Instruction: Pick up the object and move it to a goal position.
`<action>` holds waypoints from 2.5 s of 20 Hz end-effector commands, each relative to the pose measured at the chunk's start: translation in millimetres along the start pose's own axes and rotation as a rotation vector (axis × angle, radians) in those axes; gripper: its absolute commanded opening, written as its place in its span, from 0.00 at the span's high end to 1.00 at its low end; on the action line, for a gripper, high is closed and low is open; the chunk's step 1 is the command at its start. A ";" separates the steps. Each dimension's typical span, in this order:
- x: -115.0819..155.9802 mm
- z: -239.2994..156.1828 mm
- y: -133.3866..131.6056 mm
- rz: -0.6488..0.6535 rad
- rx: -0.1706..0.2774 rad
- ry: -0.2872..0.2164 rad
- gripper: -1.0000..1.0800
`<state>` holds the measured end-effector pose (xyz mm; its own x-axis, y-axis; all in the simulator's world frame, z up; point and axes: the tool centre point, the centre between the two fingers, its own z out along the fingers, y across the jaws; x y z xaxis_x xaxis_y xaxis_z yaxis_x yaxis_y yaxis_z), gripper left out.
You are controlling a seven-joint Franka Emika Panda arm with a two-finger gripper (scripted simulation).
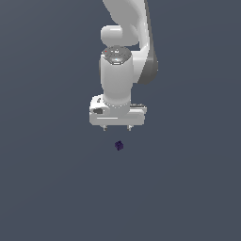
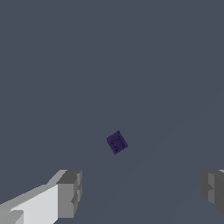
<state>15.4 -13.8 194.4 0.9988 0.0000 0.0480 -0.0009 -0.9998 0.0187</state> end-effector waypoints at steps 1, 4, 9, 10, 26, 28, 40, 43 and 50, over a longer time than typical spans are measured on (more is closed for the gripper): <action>-0.3 -0.3 -0.1 0.002 -0.001 -0.002 0.04; -0.2 1.7 0.2 -0.007 -0.001 -0.001 0.04; -0.6 12.1 -0.1 -0.054 -0.001 -0.006 0.04; -0.7 15.2 -0.1 -0.067 -0.001 -0.007 0.04; -9.5 94.7 -5.2 -0.424 0.017 -0.036 0.04; -10.9 102.4 -6.0 -0.459 0.020 -0.038 0.04; -15.0 121.0 -8.3 -0.543 0.031 -0.042 0.04; -15.2 124.4 -8.2 -0.543 0.031 -0.042 0.04; -17.8 156.2 -9.2 -0.546 0.031 -0.042 0.04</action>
<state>5.7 -7.7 46.0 0.8552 0.5183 0.0003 0.5183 -0.8552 0.0005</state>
